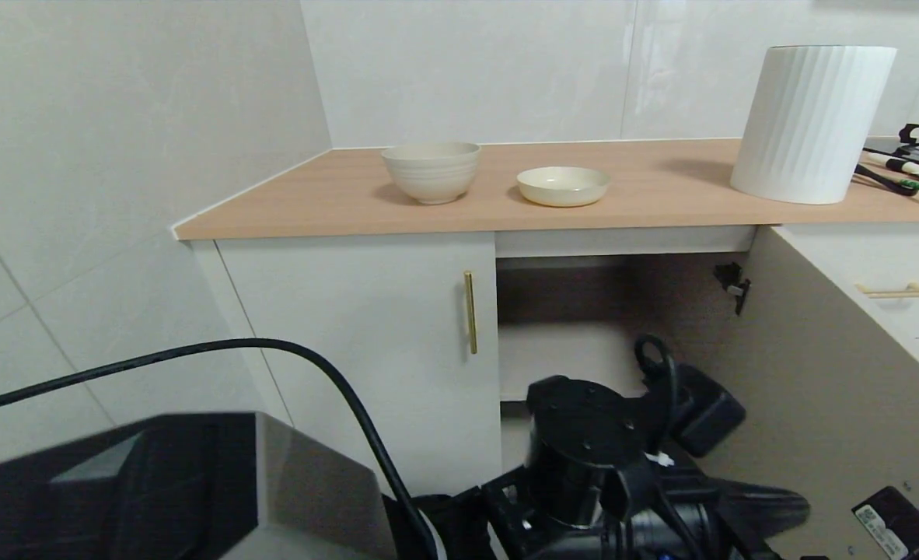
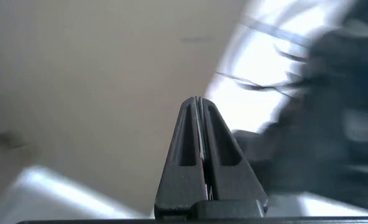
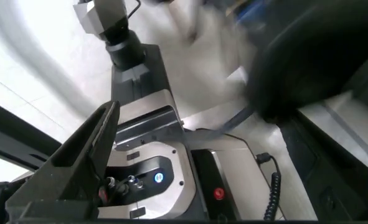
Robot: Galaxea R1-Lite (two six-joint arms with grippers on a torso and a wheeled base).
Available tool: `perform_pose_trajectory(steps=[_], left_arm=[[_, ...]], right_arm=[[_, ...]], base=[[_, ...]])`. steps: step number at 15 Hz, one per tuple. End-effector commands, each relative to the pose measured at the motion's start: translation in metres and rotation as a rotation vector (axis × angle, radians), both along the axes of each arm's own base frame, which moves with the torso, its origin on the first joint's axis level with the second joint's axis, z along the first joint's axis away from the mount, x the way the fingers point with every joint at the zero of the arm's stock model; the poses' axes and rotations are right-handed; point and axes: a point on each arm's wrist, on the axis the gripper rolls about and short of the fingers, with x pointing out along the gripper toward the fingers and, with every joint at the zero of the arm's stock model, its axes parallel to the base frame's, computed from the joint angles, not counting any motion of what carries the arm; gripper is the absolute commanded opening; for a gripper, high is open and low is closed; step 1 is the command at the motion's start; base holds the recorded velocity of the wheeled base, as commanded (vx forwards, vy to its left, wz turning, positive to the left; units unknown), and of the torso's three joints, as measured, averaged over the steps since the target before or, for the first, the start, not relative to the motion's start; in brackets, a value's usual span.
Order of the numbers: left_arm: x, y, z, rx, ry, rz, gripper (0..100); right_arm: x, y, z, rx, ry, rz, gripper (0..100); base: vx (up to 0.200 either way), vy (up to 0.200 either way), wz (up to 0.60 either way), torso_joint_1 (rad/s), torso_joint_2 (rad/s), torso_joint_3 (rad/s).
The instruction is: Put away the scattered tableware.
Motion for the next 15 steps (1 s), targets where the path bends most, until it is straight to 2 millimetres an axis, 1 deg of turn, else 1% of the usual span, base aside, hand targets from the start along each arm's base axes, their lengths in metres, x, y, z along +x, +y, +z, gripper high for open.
perform_pose_trajectory(steps=[1, 3, 4, 5, 7, 8, 9, 10, 11, 13, 15], left_arm=[[0.027, 0.04, 0.007, -0.007, -0.006, 0.125, 0], [0.041, 0.077, 0.015, -0.032, -0.025, 0.216, 0], [0.045, 0.089, 0.019, -0.034, -0.028, 0.248, 0], [0.056, 0.13, 0.028, -0.022, -0.025, 0.356, 0], [0.056, 0.178, 0.039, 0.057, 0.034, 0.534, 0], [0.055, 0.193, 0.044, 0.094, 0.062, 0.592, 0], [0.055, 0.212, 0.052, 0.133, 0.082, 0.652, 0], [0.055, 0.226, 0.058, 0.163, 0.065, 0.689, 0], [0.056, 0.237, 0.062, 0.2, 0.03, 0.731, 0], [0.051, 0.253, 0.074, 0.26, -0.034, 0.861, 0], [0.042, 0.261, 0.082, 0.26, -0.061, 0.891, 0]], right_arm=[[0.0, 0.001, 0.0, -0.001, 0.002, 0.003, 100], [0.005, 0.004, 0.0, -0.005, 0.007, -0.007, 100], [0.009, 0.007, 0.001, -0.009, 0.009, -0.024, 100], [0.032, 0.018, -0.001, -0.041, 0.011, -0.145, 100], [0.071, 0.042, -0.002, -0.068, -0.003, -0.287, 100], [0.085, 0.048, -0.003, -0.076, -0.009, -0.343, 100], [0.109, 0.053, -0.001, -0.063, -0.025, -0.398, 100], [0.134, 0.053, 0.006, -0.051, -0.039, -0.453, 100], [0.155, 0.049, 0.017, -0.057, -0.045, -0.5, 100], [0.187, 0.042, 0.048, -0.103, -0.033, -0.577, 100], [0.216, 0.037, 0.07, -0.156, -0.092, -0.688, 100]], base=[[0.0, 0.0, 0.0, 0.0, 0.0, 0.0], [0.0, 0.0, 0.0, 0.0, 0.0, 0.0], [0.0, 0.0, 0.0, 0.0, 0.0, 0.0], [0.0, 0.0, 0.0, 0.0, 0.0, 0.0], [0.0, 0.0, 0.0, 0.0, 0.0, 0.0], [0.0, 0.0, 0.0, 0.0, 0.0, 0.0], [0.0, 0.0, 0.0, 0.0, 0.0, 0.0], [0.0, 0.0, 0.0, 0.0, 0.0, 0.0], [0.0, 0.0, 0.0, 0.0, 0.0, 0.0], [0.0, 0.0, 0.0, 0.0, 0.0, 0.0], [0.0, 0.0, 0.0, 0.0, 0.0, 0.0]])
